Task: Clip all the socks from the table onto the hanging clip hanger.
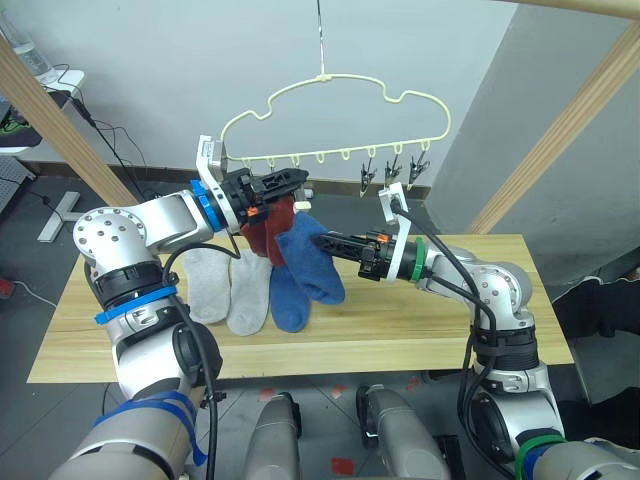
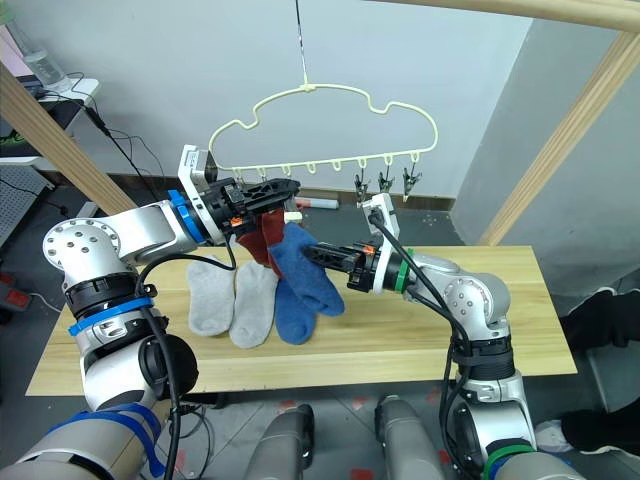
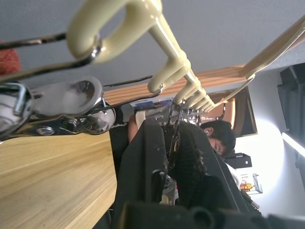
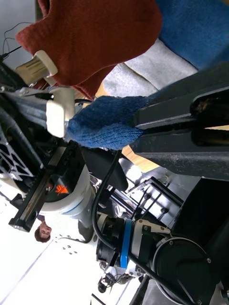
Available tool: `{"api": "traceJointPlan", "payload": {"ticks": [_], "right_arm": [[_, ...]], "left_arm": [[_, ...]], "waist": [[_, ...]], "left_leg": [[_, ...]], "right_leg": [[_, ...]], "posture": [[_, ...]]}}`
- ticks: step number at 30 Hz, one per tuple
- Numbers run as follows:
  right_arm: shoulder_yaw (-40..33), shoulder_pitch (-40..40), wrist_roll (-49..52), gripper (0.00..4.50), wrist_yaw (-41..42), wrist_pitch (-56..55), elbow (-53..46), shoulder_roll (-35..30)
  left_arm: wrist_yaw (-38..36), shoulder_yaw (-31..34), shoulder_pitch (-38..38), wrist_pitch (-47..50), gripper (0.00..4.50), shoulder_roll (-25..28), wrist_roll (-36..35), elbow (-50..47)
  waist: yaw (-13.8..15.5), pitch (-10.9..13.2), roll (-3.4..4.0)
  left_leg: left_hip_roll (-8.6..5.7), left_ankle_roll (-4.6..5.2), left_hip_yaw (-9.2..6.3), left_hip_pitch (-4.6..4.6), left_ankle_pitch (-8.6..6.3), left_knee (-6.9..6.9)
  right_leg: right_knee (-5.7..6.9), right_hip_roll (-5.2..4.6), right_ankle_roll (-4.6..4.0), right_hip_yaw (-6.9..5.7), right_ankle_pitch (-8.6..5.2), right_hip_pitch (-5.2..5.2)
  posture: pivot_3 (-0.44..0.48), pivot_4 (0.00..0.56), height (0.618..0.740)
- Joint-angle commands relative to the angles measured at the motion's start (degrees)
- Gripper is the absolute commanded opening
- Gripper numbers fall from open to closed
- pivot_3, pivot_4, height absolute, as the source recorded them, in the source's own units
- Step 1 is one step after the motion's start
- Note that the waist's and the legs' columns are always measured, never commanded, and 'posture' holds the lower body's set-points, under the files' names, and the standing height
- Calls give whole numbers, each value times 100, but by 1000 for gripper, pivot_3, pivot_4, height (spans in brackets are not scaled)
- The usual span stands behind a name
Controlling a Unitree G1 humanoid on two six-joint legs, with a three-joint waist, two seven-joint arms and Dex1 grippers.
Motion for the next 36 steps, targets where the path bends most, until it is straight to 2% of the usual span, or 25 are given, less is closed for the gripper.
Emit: {"api": "traceJointPlan", "payload": {"ticks": [1,23,34,36], "right_arm": [[24,-97,102,53,86,-129,-92,-42],[-330,-441,284,53,-277,-175,269,93],[-296,-490,335,53,-315,-159,304,78],[-296,-480,347,0,-323,-150,308,71]], "left_arm": [[17,25,-86,69,218,-3,-145,-98],[-152,-190,98,34,218,-9,-151,-344],[-599,-520,298,-319,218,70,-161,-692],[-570,-456,262,-270,927,52,-235,-633]], "waist": [[0,0,0],[3,0,0],[6,0,0],[7,0,0]], "left_leg": [[0,0,0,0,0,0],[0,0,1,-2,0,-1],[0,0,1,-3,0,-4],[-1,0,0,-4,0,-4]], "right_leg": [[0,0,0,0,0,0],[-2,0,0,1,0,-1],[-5,0,0,1,0,-2],[-5,0,0,0,0,-2]], "posture": [[-48,243,740],[-54,245,740],[-53,245,740],[-50,243,740]]}}
